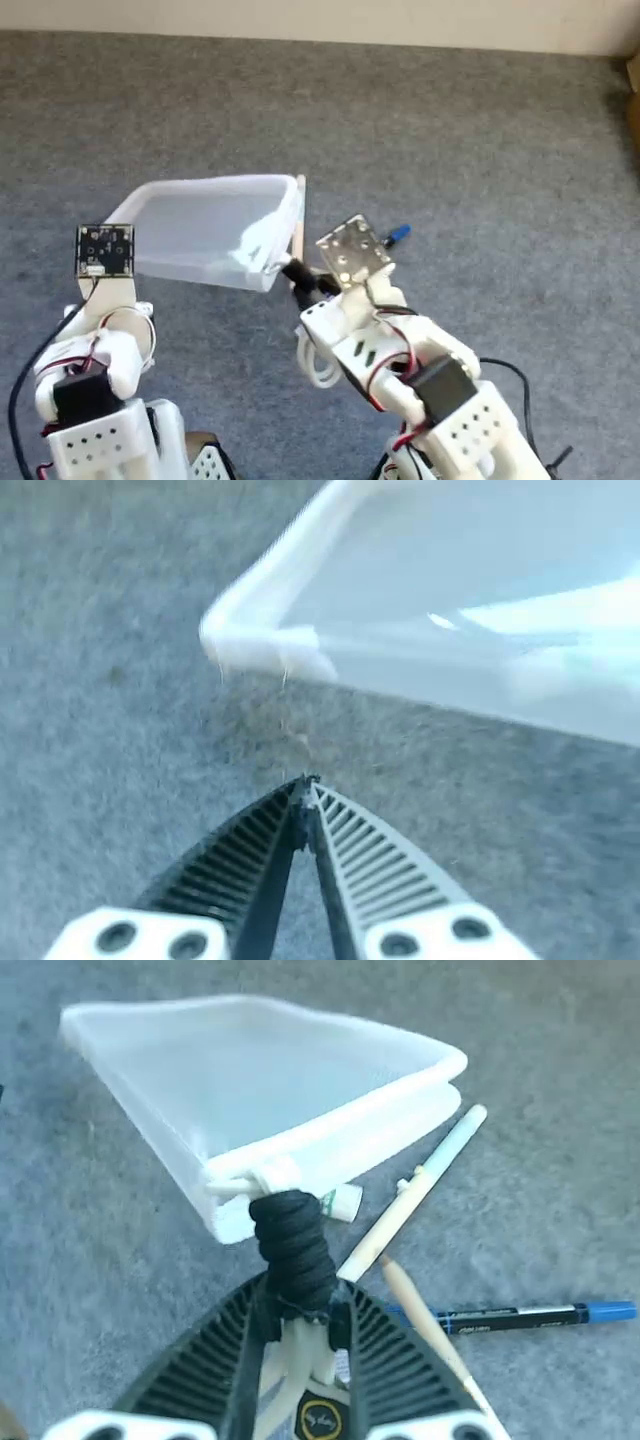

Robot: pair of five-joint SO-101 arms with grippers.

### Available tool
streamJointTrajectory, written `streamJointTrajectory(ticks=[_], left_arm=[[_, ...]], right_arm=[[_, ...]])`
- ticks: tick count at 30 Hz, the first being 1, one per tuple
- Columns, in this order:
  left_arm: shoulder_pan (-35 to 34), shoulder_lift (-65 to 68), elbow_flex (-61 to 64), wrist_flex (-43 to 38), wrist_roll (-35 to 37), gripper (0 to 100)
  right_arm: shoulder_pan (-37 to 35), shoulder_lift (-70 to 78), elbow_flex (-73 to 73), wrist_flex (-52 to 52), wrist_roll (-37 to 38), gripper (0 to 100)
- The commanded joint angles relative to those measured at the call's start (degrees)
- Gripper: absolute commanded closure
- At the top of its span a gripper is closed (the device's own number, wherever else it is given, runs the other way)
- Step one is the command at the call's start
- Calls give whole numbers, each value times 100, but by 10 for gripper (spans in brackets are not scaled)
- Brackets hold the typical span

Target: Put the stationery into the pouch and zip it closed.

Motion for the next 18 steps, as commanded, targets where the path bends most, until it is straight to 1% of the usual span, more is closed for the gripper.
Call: streamJointTrajectory(ticks=[1,7,9,14,16,18], left_arm=[[400,-40,-945,299,53,993],[813,-40,-1640,334,53,978],[980,-40,-1877,536,132,921],[1086,-40,-2589,1169,1380,715],[1095,-40,-2835,1380,1503,688],[1095,-40,-2976,1451,1503,694]], right_arm=[[119,-479,-180,295,18,995],[127,-620,-189,620,26,995],[127,-664,-189,602,44,995],[127,-716,-198,585,53,995],[127,-716,-215,585,53,995],[127,-716,-365,585,53,995]])
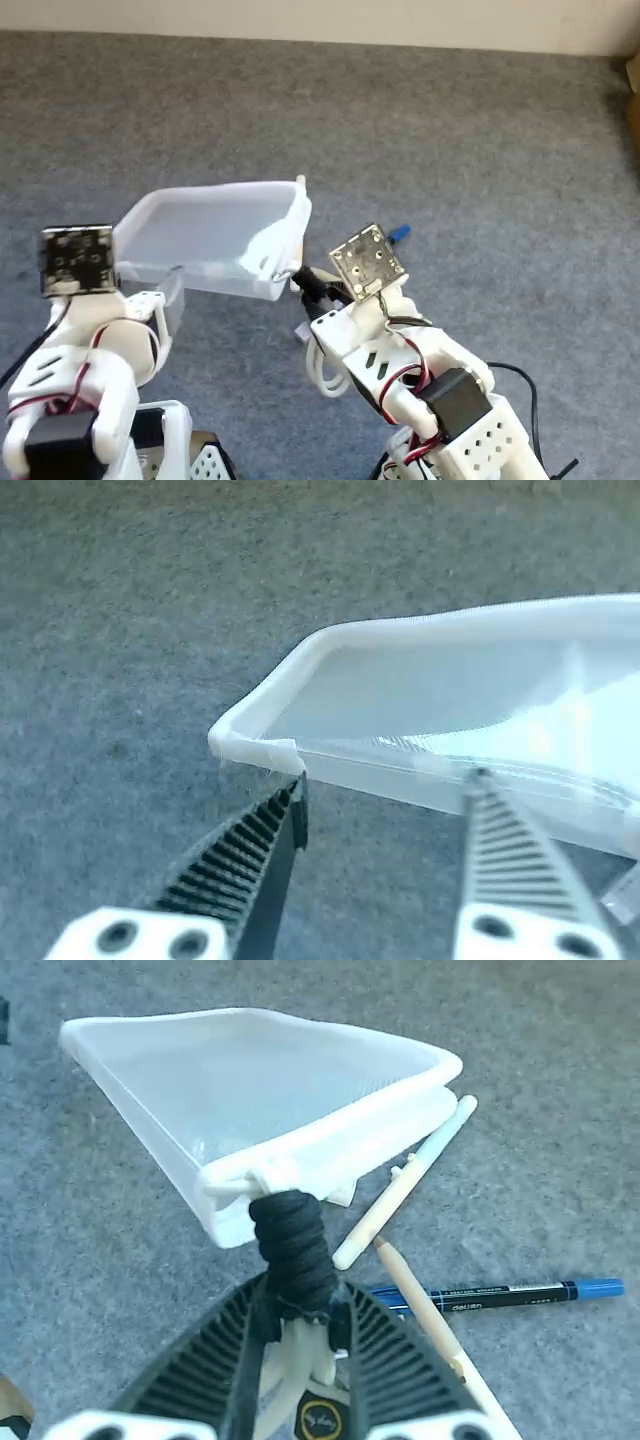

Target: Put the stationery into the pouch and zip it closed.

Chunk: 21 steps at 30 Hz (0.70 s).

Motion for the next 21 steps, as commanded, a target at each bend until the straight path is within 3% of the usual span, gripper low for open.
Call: streamJointTrajectory(ticks=[1,9,21], left_arm=[[119,31,-629,220,185,698],[163,31,-1077,369,220,697],[1877,31,-2000,967,853,698]], right_arm=[[75,-171,-462,-4,53,995],[48,-136,-1358,-4,62,995],[31,-163,-1437,4,70,995]])
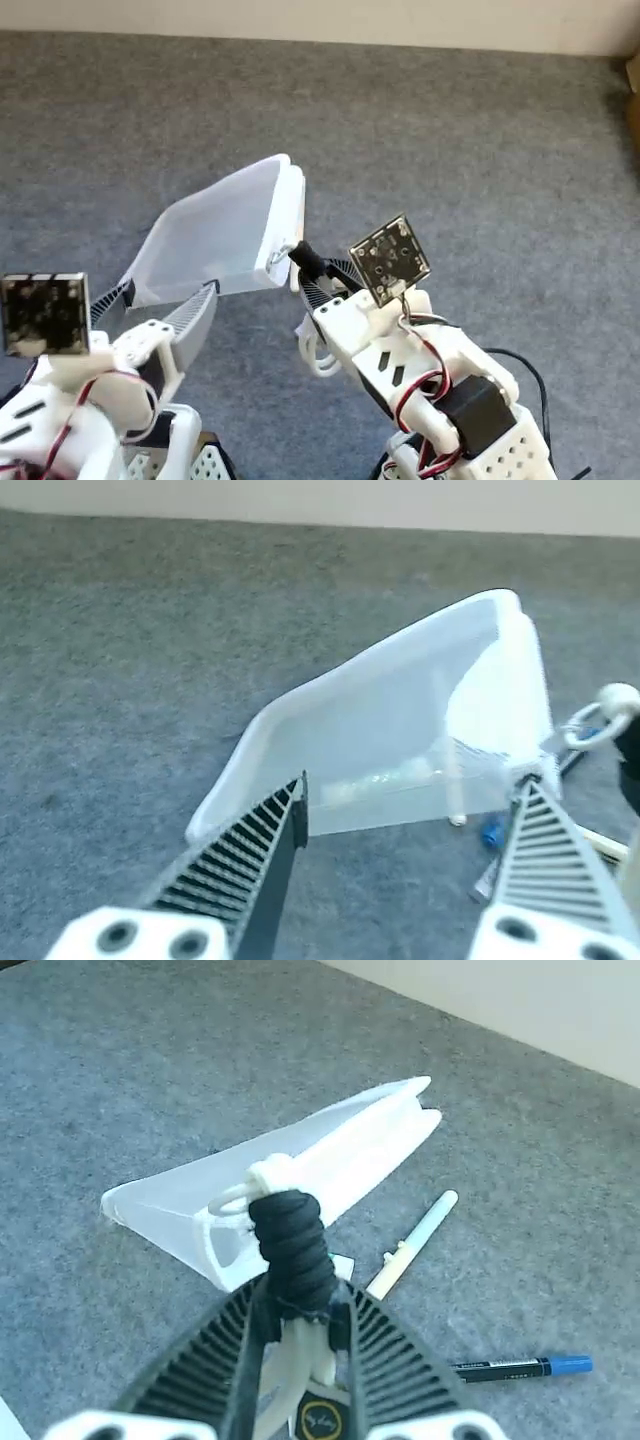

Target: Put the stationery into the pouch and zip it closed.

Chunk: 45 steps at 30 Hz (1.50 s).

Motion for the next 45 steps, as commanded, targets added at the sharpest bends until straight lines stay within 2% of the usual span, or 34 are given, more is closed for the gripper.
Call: streamJointTrajectory(ticks=[1,9,13,26,31,41,45], left_arm=[[716,40,-295,105,123,698],[1358,75,-110,202,123,698],[1332,40,418,167,97,699],[1358,84,488,88,97,699],[1358,84,488,79,114,699],[1367,92,505,0,114,699],[1358,84,919,-211,88,699]], right_arm=[[31,-171,-470,13,70,995],[-409,-171,-470,40,70,995],[-462,-171,-488,224,70,995],[-664,-145,-1244,620,70,995],[-1024,-163,-1270,910,70,995],[-1103,-163,-1253,936,70,995],[-1191,-171,-1262,936,70,995]])
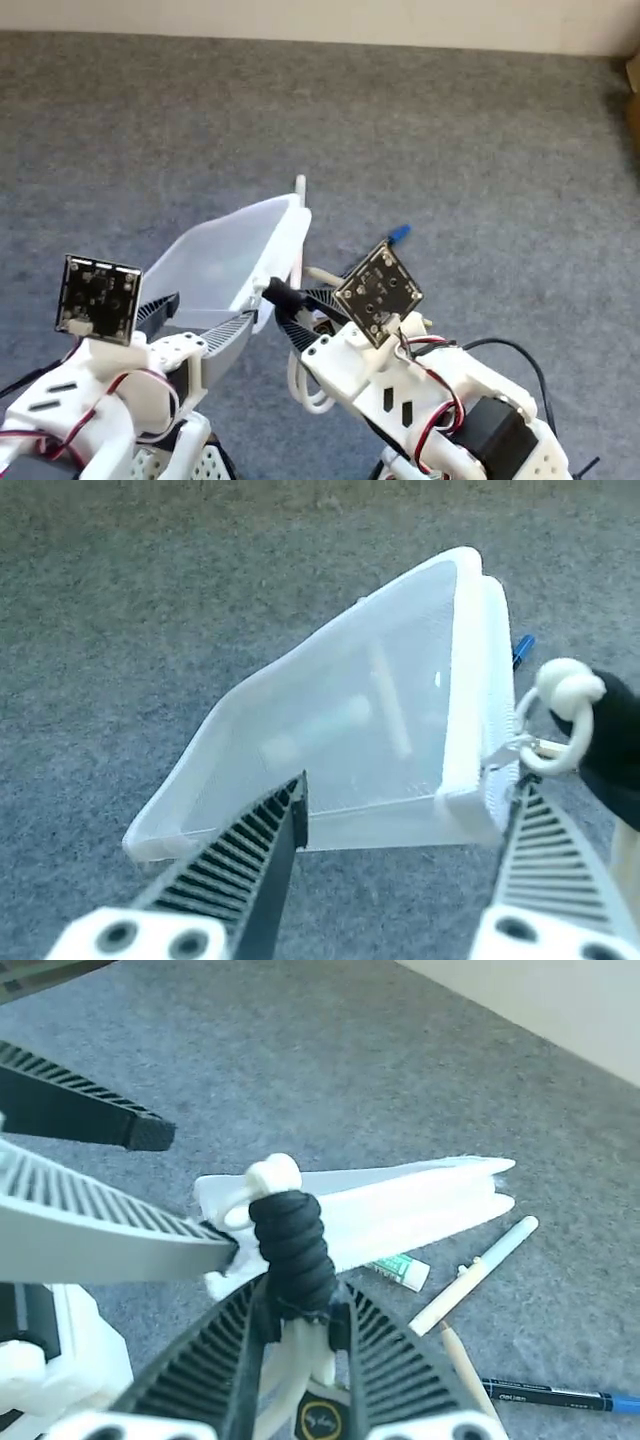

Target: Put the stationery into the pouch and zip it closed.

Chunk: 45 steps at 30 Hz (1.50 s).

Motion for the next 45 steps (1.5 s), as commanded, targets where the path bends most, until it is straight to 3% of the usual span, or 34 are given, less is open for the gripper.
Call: streamJointTrajectory(ticks=[1,10,16,20,41,45], left_arm=[[57,66,462,-422,9,699],[-207,40,505,-413,0,710],[-936,40,567,-413,-993,815],[-1174,40,567,-413,-1240,849],[-1147,92,567,-132,-1248,850],[-1147,92,576,0,-1758,851]], right_arm=[[-92,-136,-374,13,70,995],[-66,-145,-374,22,70,995],[207,-145,-374,224,70,995],[224,-145,-374,295,70,995],[189,-136,-954,1358,70,995],[189,-136,-971,1464,35,995]])
